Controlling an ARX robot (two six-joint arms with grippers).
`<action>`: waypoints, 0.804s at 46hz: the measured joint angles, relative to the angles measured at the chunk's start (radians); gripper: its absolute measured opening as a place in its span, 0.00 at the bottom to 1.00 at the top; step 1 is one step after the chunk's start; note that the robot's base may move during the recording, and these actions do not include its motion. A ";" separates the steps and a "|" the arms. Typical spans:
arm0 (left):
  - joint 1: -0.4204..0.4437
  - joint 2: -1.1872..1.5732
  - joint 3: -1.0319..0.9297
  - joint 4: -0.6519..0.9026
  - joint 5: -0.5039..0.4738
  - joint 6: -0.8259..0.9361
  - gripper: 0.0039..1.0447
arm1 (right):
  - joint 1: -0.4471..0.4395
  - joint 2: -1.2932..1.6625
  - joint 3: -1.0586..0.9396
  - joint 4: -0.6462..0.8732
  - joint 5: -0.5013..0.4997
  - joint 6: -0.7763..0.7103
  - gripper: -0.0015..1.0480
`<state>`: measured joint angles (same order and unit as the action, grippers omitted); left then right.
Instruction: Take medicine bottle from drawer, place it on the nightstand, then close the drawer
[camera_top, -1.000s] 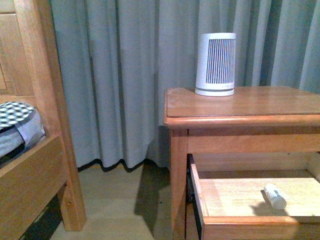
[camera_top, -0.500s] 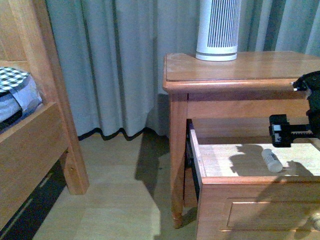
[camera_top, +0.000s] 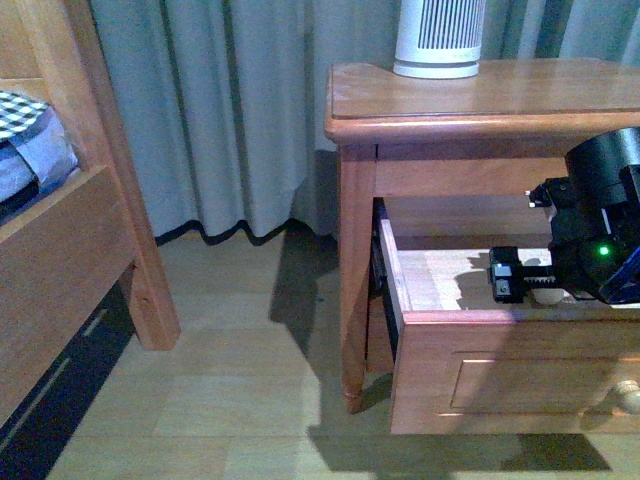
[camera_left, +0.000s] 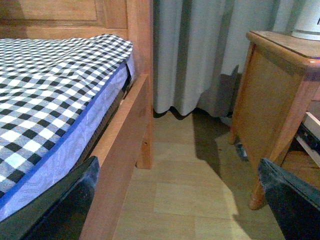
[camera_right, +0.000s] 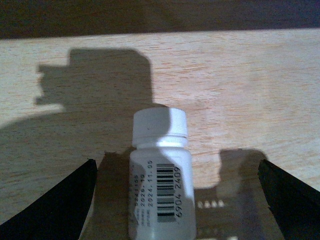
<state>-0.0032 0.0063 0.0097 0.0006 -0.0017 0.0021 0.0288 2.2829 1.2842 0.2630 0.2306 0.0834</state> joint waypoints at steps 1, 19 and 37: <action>0.000 0.000 0.000 0.000 0.000 0.000 0.94 | 0.000 0.004 0.002 0.002 0.000 0.000 0.93; 0.000 0.000 0.000 0.000 0.000 0.000 0.94 | 0.012 0.039 0.032 0.031 -0.010 0.016 0.60; 0.000 0.000 0.000 0.000 0.001 0.000 0.94 | 0.072 -0.158 -0.152 0.135 0.109 -0.012 0.29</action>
<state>-0.0032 0.0063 0.0097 0.0006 -0.0010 0.0021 0.1013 2.1250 1.1320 0.3985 0.3393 0.0711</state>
